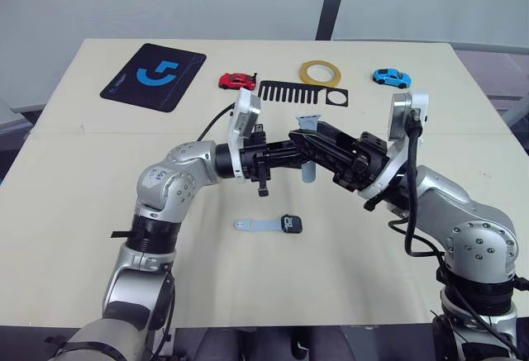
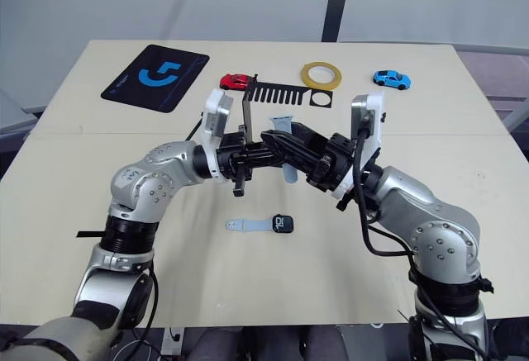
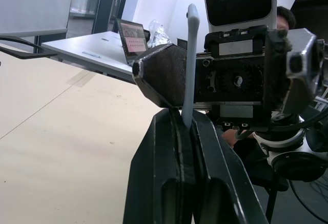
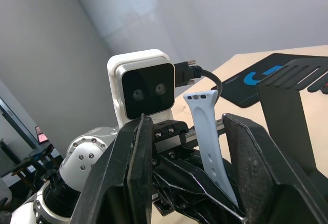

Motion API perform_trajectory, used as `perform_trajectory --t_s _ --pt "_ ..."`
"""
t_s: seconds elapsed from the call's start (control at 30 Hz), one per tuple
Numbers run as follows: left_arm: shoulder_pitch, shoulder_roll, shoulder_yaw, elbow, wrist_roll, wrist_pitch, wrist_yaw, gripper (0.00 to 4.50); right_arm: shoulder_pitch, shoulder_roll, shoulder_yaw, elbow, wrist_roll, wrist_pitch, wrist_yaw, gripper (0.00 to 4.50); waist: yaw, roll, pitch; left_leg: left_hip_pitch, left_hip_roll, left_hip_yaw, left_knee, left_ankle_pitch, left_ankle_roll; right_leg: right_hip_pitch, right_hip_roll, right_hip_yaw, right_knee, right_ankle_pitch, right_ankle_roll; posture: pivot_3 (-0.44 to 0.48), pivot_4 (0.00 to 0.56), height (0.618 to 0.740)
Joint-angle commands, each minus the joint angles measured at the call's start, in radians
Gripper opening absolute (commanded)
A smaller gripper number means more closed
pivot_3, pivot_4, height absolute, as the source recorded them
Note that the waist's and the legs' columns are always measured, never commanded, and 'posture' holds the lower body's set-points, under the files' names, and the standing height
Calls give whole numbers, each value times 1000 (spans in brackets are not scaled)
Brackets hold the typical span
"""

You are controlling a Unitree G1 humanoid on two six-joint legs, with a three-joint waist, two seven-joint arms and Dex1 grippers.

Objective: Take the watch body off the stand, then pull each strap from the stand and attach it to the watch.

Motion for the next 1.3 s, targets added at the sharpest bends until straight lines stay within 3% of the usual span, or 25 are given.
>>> perform_trajectory --t_s 0.03,0.07,0.13,0.27,0.73,0.93,1.07,1.3 --pt "-22 -10 15 -44 -28 -8 1 0 -11 5 -3 -24 19 -17 5 2320 0 0 0 0 0 0 0 0 0 0 0 0 0 0 0 0 150 732" --pt "-21 -10 16 -45 -28 -8 1 0 -10 5 -3 -25 19 -18 5 2320 0 0 0 0 0 0 0 0 0 0 0 0 0 0 0 0 150 732" --pt "-19 -11 17 -46 -29 -7 2 0 -9 6 -4 -26 23 -19 5 1818 0 0 0 0 0 0 0 0 0 0 0 0 0 0 0 0 150 732" --pt "-18 -10 17 -50 -33 -3 5 0 -8 10 -5 -28 28 -24 3 28 0 0 0 0 0 0 0 0 0 0 0 0 0 0 0 0 150 732" --pt "-15 2 13 -60 -46 16 -3 0 -4 9 5 -37 14 -36 2 28 0 0 0 0 0 0 0 0 0 0 0 0 0 0 0 0 150 732" --pt "-1 87 -4 -71 -32 36 -75 2446 5 -53 -1 -75 -6 -22 10 0 -3 0 0 0 0 0 0 0 0 0 0 0 0 0 0 0 150 732" --pt "24 180 -42 -76 15 10 -138 4350 62 -195 -7 -154 -106 -15 50 0 2 0 0 0 0 0 0 0 0 0 0 0 0 0 0 0 150 732" --pt "101 256 -174 -86 203 -137 -150 4454 255 -449 -85 -300 -305 -77 184 0 23 0 0 0 0 1 0 0 0 0 0 0 -3 0 0 0 150 732"
